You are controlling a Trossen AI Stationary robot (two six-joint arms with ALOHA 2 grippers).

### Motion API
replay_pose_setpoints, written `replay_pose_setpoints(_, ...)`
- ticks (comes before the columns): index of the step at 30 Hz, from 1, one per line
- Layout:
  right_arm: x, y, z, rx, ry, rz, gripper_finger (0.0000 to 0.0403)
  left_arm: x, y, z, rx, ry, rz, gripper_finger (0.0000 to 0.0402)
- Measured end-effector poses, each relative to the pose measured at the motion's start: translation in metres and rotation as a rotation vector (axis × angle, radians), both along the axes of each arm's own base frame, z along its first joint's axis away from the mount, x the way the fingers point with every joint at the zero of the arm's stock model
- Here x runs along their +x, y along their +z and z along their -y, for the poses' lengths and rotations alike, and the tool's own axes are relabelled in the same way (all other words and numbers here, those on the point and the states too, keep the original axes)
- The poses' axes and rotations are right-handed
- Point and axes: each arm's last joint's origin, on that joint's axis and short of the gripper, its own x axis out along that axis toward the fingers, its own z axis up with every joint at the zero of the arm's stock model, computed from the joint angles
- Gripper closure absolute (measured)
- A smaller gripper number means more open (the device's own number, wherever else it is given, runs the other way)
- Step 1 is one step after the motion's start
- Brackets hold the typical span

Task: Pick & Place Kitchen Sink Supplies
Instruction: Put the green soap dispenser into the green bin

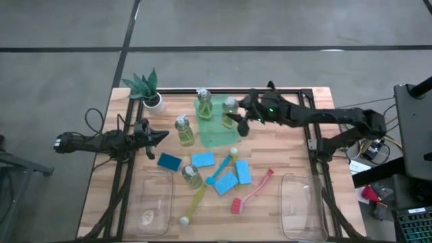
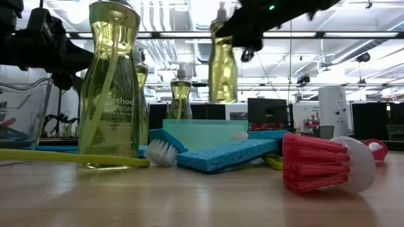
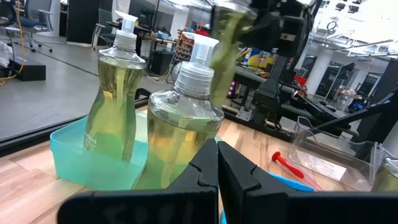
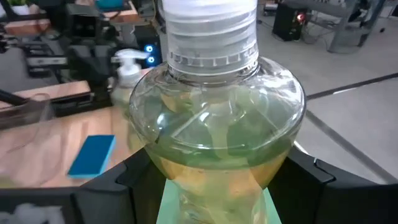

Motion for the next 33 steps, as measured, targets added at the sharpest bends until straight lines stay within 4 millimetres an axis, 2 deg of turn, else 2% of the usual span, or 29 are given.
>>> replay_pose_setpoints(7,0.025,-0.014,0.034,-0.029,-0.049,-0.015,0.0172,0.0,0.0,0.0,0.0,0.0,0.0,0.0401)
replay_pose_setpoints(15,0.032,-0.043,0.07,0.036,-0.095,-0.018,0.0172,0.0,0.0,0.0,0.0,0.0,0.0,0.0401)
replay_pose_setpoints(21,0.036,-0.05,0.082,0.009,-0.106,0.038,0.0172,0.0,0.0,0.0,0.0,0.0,0.001,0.0401)
replay_pose_setpoints(27,0.043,-0.076,0.087,0.039,-0.115,-0.048,0.0172,0.0,0.0,0.0,0.0,0.0,0.0,0.0401)
replay_pose_setpoints(33,0.046,-0.085,0.091,0.035,-0.117,-0.039,0.0172,0.0,0.0,0.0,0.0,0.0,0.0,0.0401)
